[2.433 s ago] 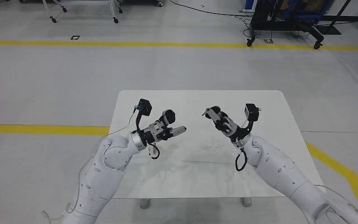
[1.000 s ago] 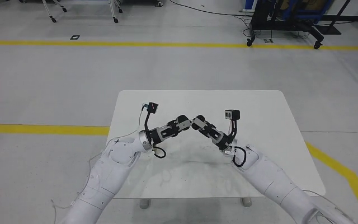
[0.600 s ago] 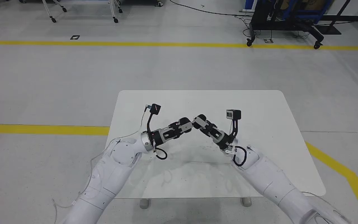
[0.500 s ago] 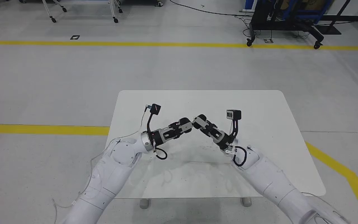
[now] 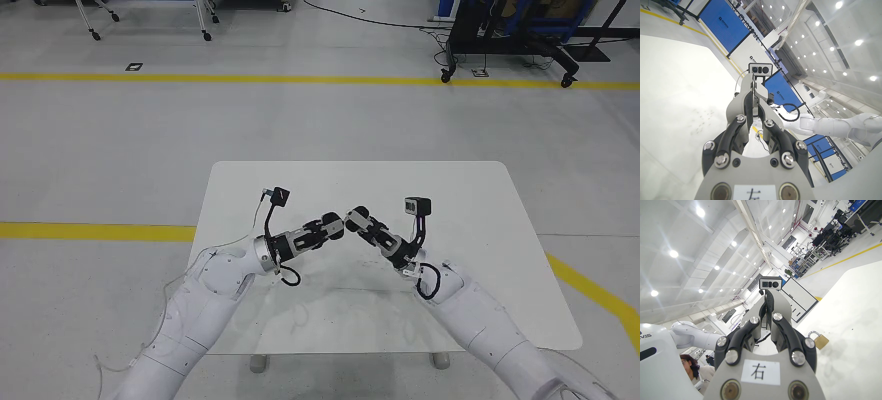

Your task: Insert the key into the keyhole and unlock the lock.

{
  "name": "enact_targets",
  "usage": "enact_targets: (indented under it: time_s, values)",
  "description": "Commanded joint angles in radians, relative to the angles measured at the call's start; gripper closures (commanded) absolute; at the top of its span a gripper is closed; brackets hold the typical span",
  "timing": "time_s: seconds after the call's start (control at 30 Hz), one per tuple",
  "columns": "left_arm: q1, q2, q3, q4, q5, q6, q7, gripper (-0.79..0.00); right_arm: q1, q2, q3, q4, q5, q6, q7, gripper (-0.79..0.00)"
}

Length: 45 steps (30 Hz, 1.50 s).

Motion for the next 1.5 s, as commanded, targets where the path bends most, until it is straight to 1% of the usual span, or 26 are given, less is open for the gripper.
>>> enact_targets:
  time_s: [0.0, 0.57, 0.6, 0.63, 0.7, 0.73, 0.77, 0.8, 0.87, 0.9, 0.93, 1.03, 1.17, 1.2, 1.23, 1.27, 1.47]
  values:
    - [0.001, 0.000, -0.001, -0.001, 0.003, 0.003, 0.003, 0.000, -0.003, -0.003, 0.007, -0.001, -0.002, 0.000, 0.005, 0.000]
    - [0.010, 0.005, -0.024, -0.012, 0.008, 0.017, 0.041, 0.000, -0.022, -0.023, 0.059, 0.005, -0.005, 0.000, 0.065, 0.000]
    - [0.010, 0.005, -0.024, -0.012, 0.008, 0.017, 0.041, -0.117, -0.024, -0.024, 0.063, 0.005, -0.007, 0.000, 0.066, 0.000]
    - [0.010, 0.005, -0.024, -0.013, 0.007, 0.017, 0.040, -0.342, -0.026, -0.026, 0.065, 0.005, -0.009, 0.000, 0.069, 0.000]
    - [0.010, 0.005, -0.023, -0.013, 0.007, 0.016, 0.038, -0.406, -0.028, -0.028, 0.069, 0.004, -0.010, 0.000, 0.075, 0.000]
    - [0.010, 0.005, -0.023, -0.013, 0.008, 0.015, 0.037, -0.477, -0.029, -0.029, 0.070, 0.003, -0.010, 0.000, 0.079, 0.000]
    - [0.010, 0.005, -0.023, -0.013, 0.008, 0.014, 0.037, -0.486, -0.030, -0.031, 0.072, 0.002, -0.009, 0.000, 0.083, 0.000]
    - [0.009, 0.005, -0.023, -0.013, 0.008, 0.013, 0.037, -0.474, -0.031, -0.032, 0.074, 0.003, -0.008, 0.000, 0.086, 0.000]
    - [0.009, 0.005, -0.022, -0.012, 0.009, 0.013, 0.035, -0.422, -0.032, -0.034, 0.077, 0.003, -0.008, 0.000, 0.093, 0.000]
    - [0.009, 0.005, -0.022, -0.013, 0.008, 0.012, 0.033, -0.388, -0.032, -0.036, 0.078, 0.003, -0.009, 0.000, 0.097, 0.000]
    - [0.008, 0.006, -0.021, -0.012, 0.008, 0.011, 0.030, -0.336, -0.032, -0.037, 0.080, 0.003, -0.009, 0.000, 0.100, 0.000]
    - [0.007, 0.006, -0.021, -0.011, 0.005, 0.010, 0.025, -0.280, -0.034, -0.041, 0.082, 0.005, -0.008, 0.000, 0.108, 0.000]
    - [0.007, 0.006, -0.019, -0.011, 0.006, 0.009, 0.020, -0.179, -0.035, -0.046, 0.084, 0.009, -0.007, 0.000, 0.119, 0.000]
    - [0.008, 0.006, -0.017, -0.012, 0.002, 0.008, 0.019, -0.135, -0.035, -0.047, 0.084, 0.011, -0.006, 0.000, 0.122, 0.000]
    - [0.008, 0.006, -0.016, -0.013, 0.001, 0.007, 0.016, -0.049, -0.035, -0.049, 0.084, 0.012, -0.005, 0.000, 0.124, 0.000]
    - [0.008, 0.006, -0.016, -0.012, 0.001, 0.007, 0.016, 0.000, -0.035, -0.050, 0.083, 0.013, -0.004, 0.000, 0.127, 0.000]
    - [0.007, 0.007, -0.018, -0.011, 0.004, 0.006, 0.018, 0.000, -0.033, -0.058, 0.089, 0.022, 0.001, 0.000, 0.140, 0.000]
